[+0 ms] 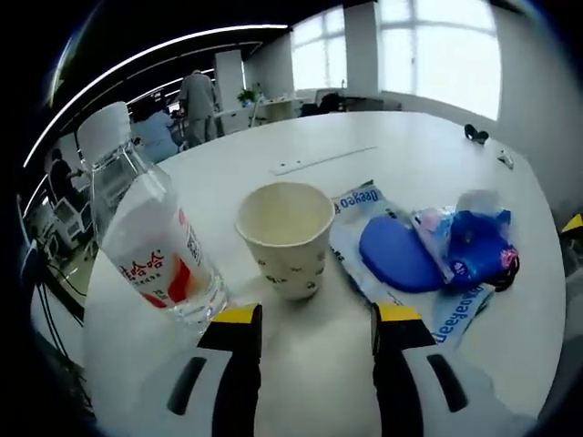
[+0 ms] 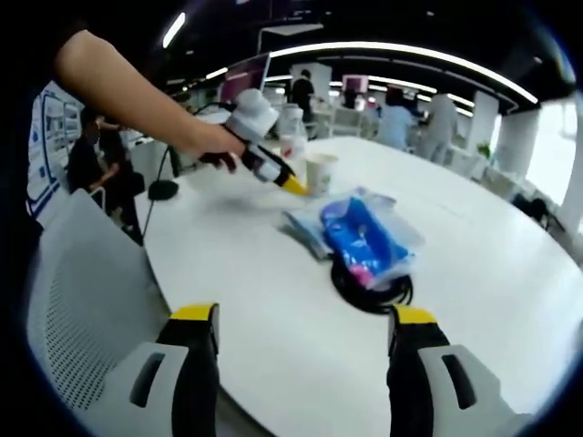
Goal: Arrange the tabletop items into an orderly group along one side of the table until the central work area is clear of visible clutter.
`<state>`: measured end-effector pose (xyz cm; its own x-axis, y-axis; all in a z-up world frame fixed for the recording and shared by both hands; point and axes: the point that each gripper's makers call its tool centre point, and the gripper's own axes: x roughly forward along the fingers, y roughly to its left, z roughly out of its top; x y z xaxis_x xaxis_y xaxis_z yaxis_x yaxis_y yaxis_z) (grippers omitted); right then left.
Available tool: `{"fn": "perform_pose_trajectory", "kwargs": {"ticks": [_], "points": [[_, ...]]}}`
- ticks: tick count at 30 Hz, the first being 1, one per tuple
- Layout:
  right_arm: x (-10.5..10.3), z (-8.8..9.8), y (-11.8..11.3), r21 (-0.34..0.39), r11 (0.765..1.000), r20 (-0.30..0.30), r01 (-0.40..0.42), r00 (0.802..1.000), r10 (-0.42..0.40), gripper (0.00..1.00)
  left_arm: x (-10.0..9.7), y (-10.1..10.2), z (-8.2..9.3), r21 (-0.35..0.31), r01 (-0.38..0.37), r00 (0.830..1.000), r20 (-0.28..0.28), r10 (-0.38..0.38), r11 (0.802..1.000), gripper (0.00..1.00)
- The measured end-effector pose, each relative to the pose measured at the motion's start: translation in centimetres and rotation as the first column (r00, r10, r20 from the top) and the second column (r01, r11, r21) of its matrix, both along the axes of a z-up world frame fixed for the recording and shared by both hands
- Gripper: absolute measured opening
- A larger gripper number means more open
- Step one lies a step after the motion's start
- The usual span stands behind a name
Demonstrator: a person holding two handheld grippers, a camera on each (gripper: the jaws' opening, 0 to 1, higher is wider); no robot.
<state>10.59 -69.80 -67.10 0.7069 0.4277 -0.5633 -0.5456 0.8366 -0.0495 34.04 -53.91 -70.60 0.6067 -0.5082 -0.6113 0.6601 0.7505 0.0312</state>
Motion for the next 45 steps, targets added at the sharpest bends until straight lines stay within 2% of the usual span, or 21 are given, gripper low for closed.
{"fn": "perform_pose_trajectory", "kwargs": {"ticks": [5, 11, 17, 23, 29, 38, 42, 45], "points": [[0.1, 0.1, -0.3, 0.000, 1.000, 0.005, 0.018, 1.000, -0.018, 0.72, -0.7, 0.3, 0.1, -0.014, -0.013, 1.000, -0.008, 0.012, 1.000, 0.48], [0.1, -0.1, -0.5, -0.035, 0.999, 0.011, 0.020, 1.000, -0.020, 0.70, -1.9, 0.4, 0.2, -0.024, -0.015, 1.000, -0.009, 0.015, 1.000, 0.48], [0.6, 0.1, -1.6, -0.033, 0.997, 0.017, 0.070, 0.997, -0.069, 0.68, -2.5, 0.0, 0.4, -0.041, -0.009, 1.000, -0.012, 0.009, 0.999, 0.48], [0.8, 0.0, -2.0, -0.065, 0.995, 0.018, 0.081, 0.997, -0.080, 0.63, -3.0, -1.1, 0.3, -0.047, 0.040, 0.999, -0.008, -0.040, 0.998, 0.48], [1.5, 0.5, -2.7, -0.080, 0.992, 0.021, 0.094, 0.995, -0.093, 0.63, -4.5, -2.8, 0.1, -0.001, 0.143, 0.990, 0.008, -0.143, 0.990, 0.47], [2.7, 0.7, -4.3, -0.085, 0.990, 0.002, 0.113, 0.994, -0.113, 0.61, -5.4, -4.5, 0.6, -0.006, 0.202, 0.979, 0.016, -0.202, 0.979, 0.45], [3.3, 0.5, -4.6, -0.097, 0.990, -0.012, 0.107, 0.994, -0.108, 0.52, -5.6, -5.1, 0.9, -0.014, 0.216, 0.976, 0.015, -0.216, 0.976, 0.41], [3.7, 0.3, -4.9, -0.104, 0.989, -0.017, 0.108, 0.994, -0.111, 0.50, -5.8, -5.7, 1.2, -0.010, 0.235, 0.972, 0.018, -0.234, 0.972, 0.39]]}}
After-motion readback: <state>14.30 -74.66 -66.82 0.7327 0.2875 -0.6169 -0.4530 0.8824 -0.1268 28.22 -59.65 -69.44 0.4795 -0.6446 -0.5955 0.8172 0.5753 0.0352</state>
